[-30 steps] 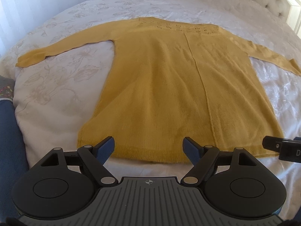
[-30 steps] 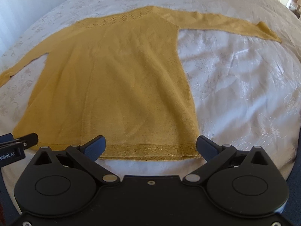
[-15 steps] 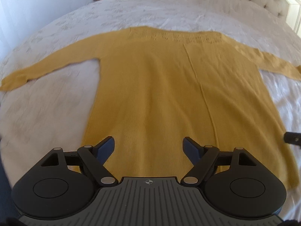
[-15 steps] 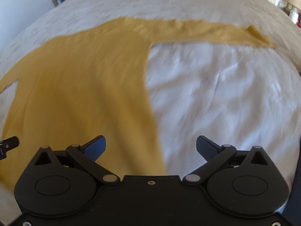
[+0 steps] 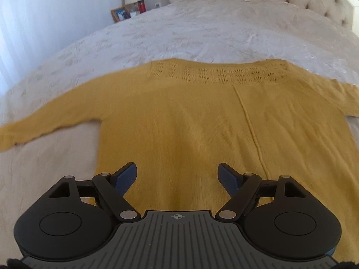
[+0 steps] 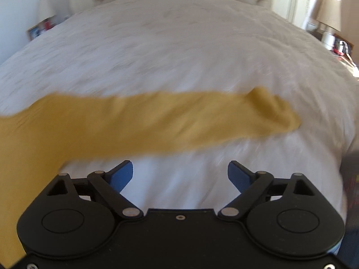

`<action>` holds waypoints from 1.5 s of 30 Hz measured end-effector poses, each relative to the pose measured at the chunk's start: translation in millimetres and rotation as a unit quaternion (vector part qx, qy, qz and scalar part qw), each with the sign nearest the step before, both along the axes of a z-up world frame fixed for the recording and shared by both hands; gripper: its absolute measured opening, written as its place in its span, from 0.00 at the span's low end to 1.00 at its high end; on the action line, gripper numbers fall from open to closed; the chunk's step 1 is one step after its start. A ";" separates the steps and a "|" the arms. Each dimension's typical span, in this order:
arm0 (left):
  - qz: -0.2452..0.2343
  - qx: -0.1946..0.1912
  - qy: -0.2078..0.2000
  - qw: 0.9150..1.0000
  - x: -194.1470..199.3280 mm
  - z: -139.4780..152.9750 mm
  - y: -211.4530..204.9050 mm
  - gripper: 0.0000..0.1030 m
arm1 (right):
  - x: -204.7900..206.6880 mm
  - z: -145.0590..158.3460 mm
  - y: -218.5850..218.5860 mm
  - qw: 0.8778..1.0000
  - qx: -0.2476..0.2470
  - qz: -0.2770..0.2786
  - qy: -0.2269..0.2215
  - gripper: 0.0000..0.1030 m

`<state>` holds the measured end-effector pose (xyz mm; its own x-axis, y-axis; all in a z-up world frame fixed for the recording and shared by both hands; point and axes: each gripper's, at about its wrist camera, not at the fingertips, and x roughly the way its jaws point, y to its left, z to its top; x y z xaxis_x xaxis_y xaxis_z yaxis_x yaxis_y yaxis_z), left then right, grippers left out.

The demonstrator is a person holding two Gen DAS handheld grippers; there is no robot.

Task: Fold small clothes
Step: 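Move the right gripper to a sweater sleeve cuff and close on it, then carry the sleeve across the sweater back with the right gripper and release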

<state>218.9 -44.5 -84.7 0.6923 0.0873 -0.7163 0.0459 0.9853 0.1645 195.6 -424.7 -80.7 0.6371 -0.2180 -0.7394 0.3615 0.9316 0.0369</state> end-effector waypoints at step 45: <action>0.000 -0.017 -0.067 0.998 19.9 -46.6 -7.2 0.93 | 119.3 101.5 62.7 0.978 0.124 0.144 -0.086 0.10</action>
<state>238.8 -51.7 -131.3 0.7826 0.0640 -0.6193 0.0263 0.9904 0.1355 314.9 -361.9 20.8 0.7650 0.1620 -0.6233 0.0532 0.9486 0.3119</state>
